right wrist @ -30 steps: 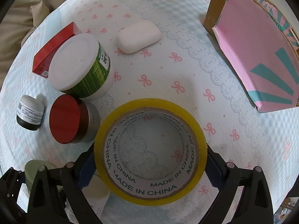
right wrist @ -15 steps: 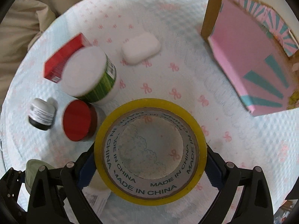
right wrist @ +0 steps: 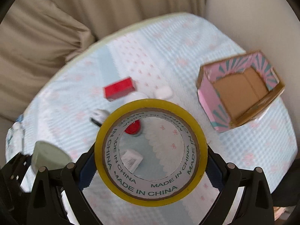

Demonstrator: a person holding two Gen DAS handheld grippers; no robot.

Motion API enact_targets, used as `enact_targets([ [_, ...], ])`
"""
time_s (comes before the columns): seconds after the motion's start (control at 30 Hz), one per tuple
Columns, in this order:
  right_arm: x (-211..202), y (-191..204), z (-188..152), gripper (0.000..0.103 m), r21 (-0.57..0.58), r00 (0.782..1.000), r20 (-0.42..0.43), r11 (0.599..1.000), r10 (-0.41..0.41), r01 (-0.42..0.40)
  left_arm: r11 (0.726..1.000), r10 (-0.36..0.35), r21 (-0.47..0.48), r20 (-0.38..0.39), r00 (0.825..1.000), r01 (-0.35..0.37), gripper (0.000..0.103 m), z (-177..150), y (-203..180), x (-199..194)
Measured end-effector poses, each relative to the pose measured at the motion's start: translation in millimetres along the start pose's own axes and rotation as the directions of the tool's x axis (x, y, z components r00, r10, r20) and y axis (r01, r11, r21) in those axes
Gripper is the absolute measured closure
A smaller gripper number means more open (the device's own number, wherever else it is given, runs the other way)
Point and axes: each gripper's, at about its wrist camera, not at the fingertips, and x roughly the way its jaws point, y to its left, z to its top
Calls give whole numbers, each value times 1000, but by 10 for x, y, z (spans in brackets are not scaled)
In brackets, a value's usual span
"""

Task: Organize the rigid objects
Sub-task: 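Carry both held items to the cardboard box and release them inside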

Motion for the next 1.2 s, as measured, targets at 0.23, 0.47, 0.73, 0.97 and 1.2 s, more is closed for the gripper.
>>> enact_targets([
  [0.23,-926,-6,176,7,-116,995,57,991,79,-72,997,-52,-41,134,990,58,32,196,-190,-677],
  [0.47,-1451,-405,397,7,-152,991,88,985,100,-85,998,-58,-6,207,977,61,32,550,-672,-1017],
  [0.73,-1531,-1285,757,7,-157,994,71,985,87,-75,996,-48,-61,231,972,63,32,1012,-1389,-951],
  [0.97,-1299,-2211,1282,7,-206,995,11,974,95,-91,985,-27,-162,177,984,57,32,1520,-2110,-489],
  [1.2,-609,-3010,1773,7,-233,993,-108,970,46,-71,971,-35,-234,91,995,55,32,1916,-2559,288],
])
